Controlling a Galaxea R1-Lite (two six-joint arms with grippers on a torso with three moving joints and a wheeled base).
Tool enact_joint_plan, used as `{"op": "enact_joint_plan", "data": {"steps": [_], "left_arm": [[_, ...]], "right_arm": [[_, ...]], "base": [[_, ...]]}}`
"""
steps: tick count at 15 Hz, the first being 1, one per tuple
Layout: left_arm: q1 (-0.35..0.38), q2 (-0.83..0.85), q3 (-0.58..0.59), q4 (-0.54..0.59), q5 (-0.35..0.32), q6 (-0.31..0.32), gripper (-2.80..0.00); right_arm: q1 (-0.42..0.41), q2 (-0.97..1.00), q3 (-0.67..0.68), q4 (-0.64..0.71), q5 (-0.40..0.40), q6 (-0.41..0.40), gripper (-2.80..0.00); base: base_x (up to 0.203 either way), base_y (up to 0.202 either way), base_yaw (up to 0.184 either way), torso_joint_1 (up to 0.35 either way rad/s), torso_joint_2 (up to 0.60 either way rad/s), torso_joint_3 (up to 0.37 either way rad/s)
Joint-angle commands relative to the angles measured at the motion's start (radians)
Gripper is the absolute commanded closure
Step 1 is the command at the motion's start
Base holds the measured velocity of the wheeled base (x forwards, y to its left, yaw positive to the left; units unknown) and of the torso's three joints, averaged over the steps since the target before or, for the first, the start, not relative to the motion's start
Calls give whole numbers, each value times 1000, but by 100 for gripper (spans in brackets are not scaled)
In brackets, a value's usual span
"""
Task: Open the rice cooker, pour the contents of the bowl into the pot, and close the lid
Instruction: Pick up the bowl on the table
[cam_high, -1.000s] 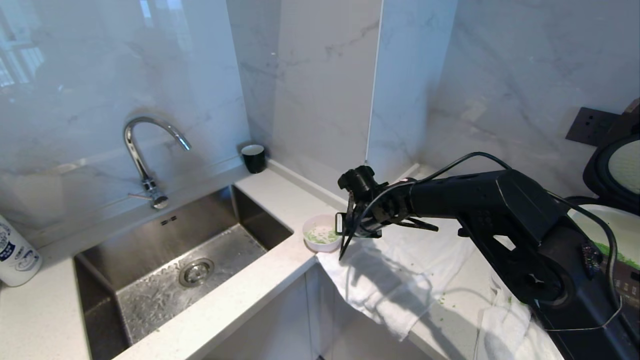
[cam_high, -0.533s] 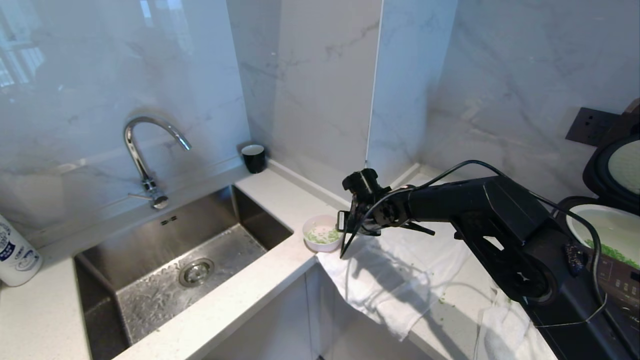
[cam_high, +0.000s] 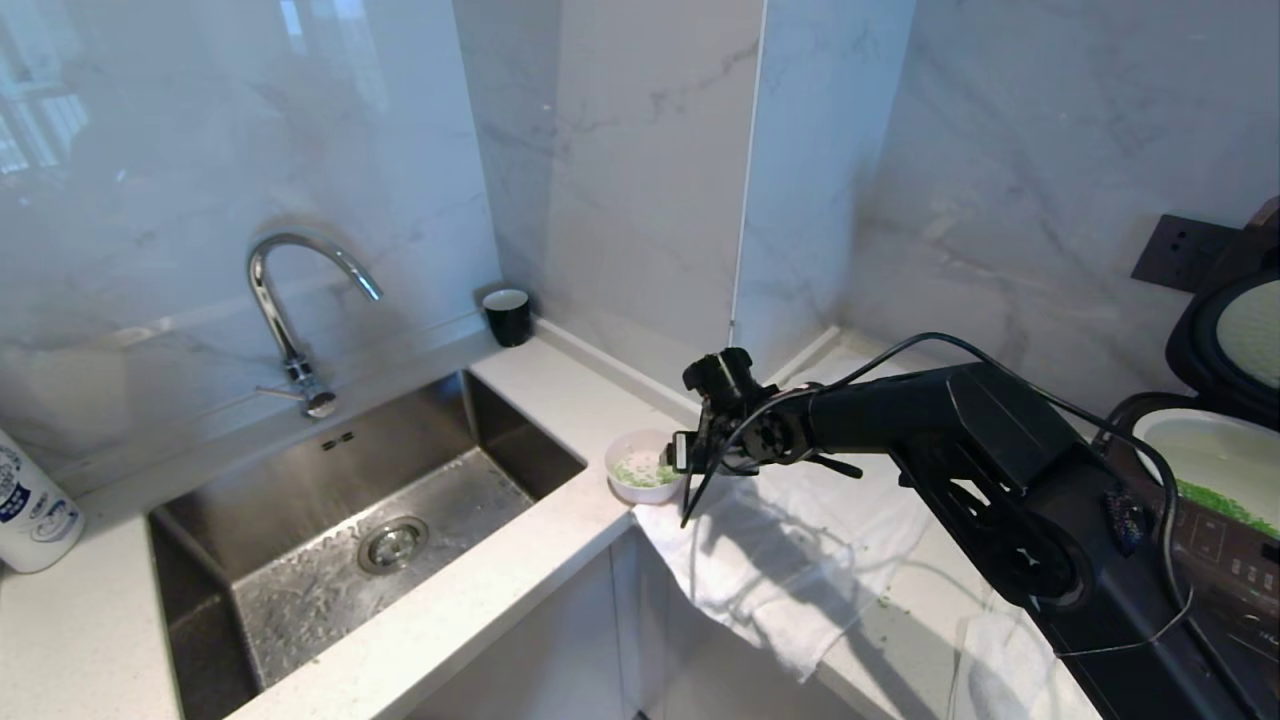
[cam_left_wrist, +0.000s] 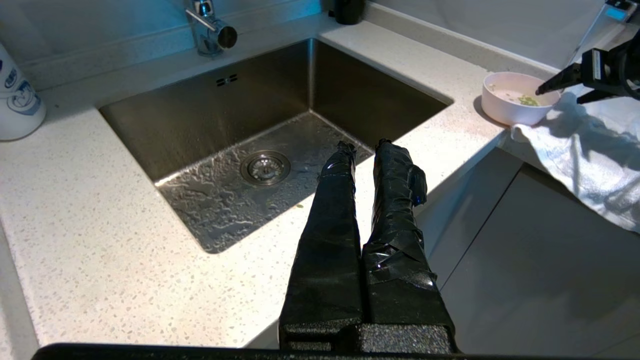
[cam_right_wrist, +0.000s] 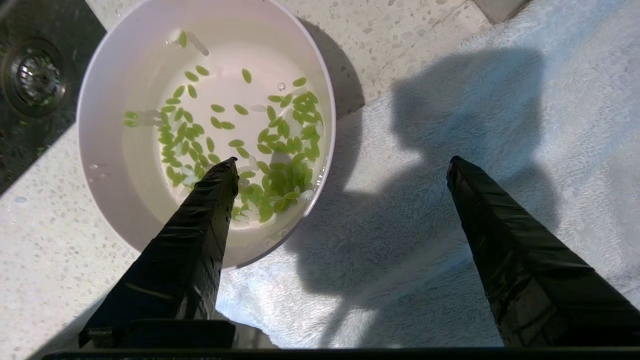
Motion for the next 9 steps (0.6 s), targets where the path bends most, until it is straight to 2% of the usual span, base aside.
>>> {"op": "enact_joint_plan", "data": {"steps": [1,2,3,9], "left_arm": [[0,0,0,0,0,0,0],[1,0,0,0,0,0,0],[0,0,0,0,0,0,0],[1,0,0,0,0,0,0]], "right_arm": [[6,9,0,4,-2,-22,-280],[9,16,0,6,-19,-49,-280],[11,22,0,6,-35,-68,0],[13,27,0,15,-43,-87,0]], "base": [[0,0,0,0,0,0],[0,0,0,0,0,0],[0,0,0,0,0,0],[0,0,0,0,0,0]]}}
